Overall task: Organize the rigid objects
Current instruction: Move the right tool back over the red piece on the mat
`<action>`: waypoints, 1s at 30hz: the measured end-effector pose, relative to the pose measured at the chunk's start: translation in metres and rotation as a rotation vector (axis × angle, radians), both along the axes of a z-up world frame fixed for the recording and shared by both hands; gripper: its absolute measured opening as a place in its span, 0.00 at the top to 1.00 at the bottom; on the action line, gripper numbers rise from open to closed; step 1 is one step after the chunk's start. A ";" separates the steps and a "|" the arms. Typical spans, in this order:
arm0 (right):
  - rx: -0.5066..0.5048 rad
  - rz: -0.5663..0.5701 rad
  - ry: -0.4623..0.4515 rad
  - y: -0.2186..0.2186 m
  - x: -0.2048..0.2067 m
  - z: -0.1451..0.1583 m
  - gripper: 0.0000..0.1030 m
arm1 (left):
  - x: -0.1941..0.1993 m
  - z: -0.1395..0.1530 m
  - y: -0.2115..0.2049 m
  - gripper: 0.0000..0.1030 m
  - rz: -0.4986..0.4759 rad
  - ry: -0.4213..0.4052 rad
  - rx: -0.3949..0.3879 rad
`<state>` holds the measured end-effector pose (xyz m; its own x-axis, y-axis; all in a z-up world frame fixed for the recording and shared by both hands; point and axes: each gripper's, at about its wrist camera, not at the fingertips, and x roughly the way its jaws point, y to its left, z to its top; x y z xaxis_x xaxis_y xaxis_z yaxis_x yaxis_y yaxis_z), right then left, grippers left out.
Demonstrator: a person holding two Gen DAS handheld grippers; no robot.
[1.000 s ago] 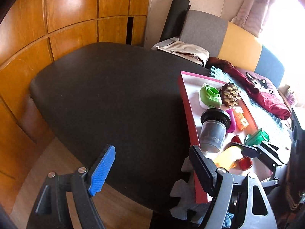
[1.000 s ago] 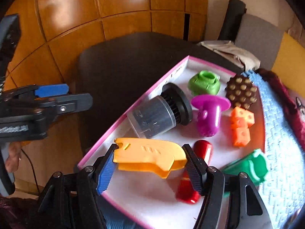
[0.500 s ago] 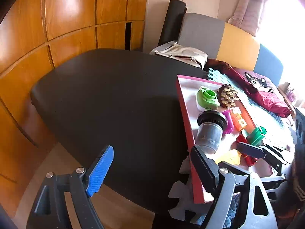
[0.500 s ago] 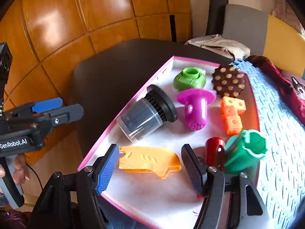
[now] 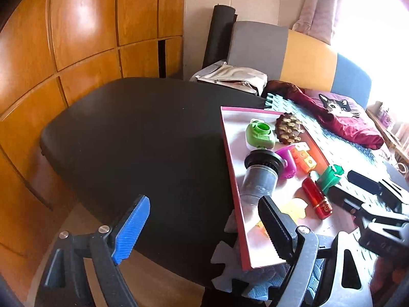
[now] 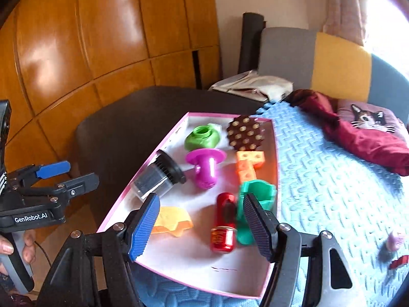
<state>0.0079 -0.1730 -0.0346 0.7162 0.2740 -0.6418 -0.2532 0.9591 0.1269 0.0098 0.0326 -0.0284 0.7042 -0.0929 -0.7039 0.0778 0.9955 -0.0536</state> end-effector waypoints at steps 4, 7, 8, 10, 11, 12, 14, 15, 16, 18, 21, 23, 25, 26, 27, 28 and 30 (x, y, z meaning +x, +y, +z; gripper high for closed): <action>0.004 -0.033 -0.017 -0.015 -0.010 0.005 0.33 | -0.003 0.002 -0.006 0.15 -0.012 -0.003 0.005; 0.011 -0.066 -0.026 -0.029 -0.015 0.009 0.33 | -0.005 0.005 -0.012 0.15 -0.028 -0.014 0.010; 0.010 -0.075 -0.030 -0.033 -0.016 0.010 0.33 | -0.006 0.006 -0.014 0.15 -0.034 -0.017 0.013; 0.007 -0.097 -0.036 -0.042 -0.020 0.013 0.33 | -0.008 0.007 -0.019 0.15 -0.048 -0.023 0.021; 0.006 -0.110 -0.039 -0.048 -0.021 0.014 0.33 | -0.009 0.008 -0.021 0.15 -0.056 -0.026 0.023; 0.005 -0.124 -0.042 -0.054 -0.023 0.015 0.33 | -0.009 0.009 -0.023 0.15 -0.061 -0.028 0.025; 0.002 -0.152 -0.043 -0.065 -0.024 0.017 0.33 | -0.010 0.011 -0.028 0.15 -0.075 -0.032 0.031; 0.002 -0.166 -0.043 -0.072 -0.024 0.018 0.33 | -0.010 0.011 -0.030 0.15 -0.081 -0.032 0.031; 0.005 -0.182 -0.044 -0.080 -0.025 0.019 0.33 | -0.010 0.011 -0.032 0.15 -0.087 -0.032 0.031; 0.003 -0.215 -0.044 -0.096 -0.026 0.021 0.33 | -0.012 0.013 -0.037 0.15 -0.101 -0.034 0.030; -0.020 -0.270 -0.048 -0.120 -0.029 0.024 0.33 | -0.013 0.017 -0.045 0.15 -0.129 -0.041 0.031; -0.040 -0.312 -0.051 -0.137 -0.032 0.027 0.33 | -0.013 0.019 -0.052 0.15 -0.151 -0.047 0.032; -0.054 -0.361 -0.057 -0.158 -0.037 0.030 0.33 | -0.015 0.020 -0.058 0.15 -0.176 -0.051 0.029; -0.060 -0.382 -0.060 -0.167 -0.039 0.030 0.33 | -0.015 0.021 -0.062 0.15 -0.190 -0.051 0.027; -0.068 -0.408 -0.063 -0.177 -0.041 0.031 0.33 | -0.016 0.022 -0.066 0.15 -0.202 -0.051 0.027; -0.077 -0.439 -0.065 -0.189 -0.044 0.031 0.33 | -0.015 0.023 -0.070 0.15 -0.213 -0.051 0.028; -0.085 -0.499 -0.068 -0.212 -0.050 0.031 0.33 | -0.016 0.025 -0.078 0.15 -0.237 -0.054 0.024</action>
<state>-0.0416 -0.3854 -0.0035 0.7872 -0.1634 -0.5947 0.2335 0.9714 0.0422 -0.0062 -0.0458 -0.0036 0.7014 -0.2437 -0.6698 0.3119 0.9499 -0.0190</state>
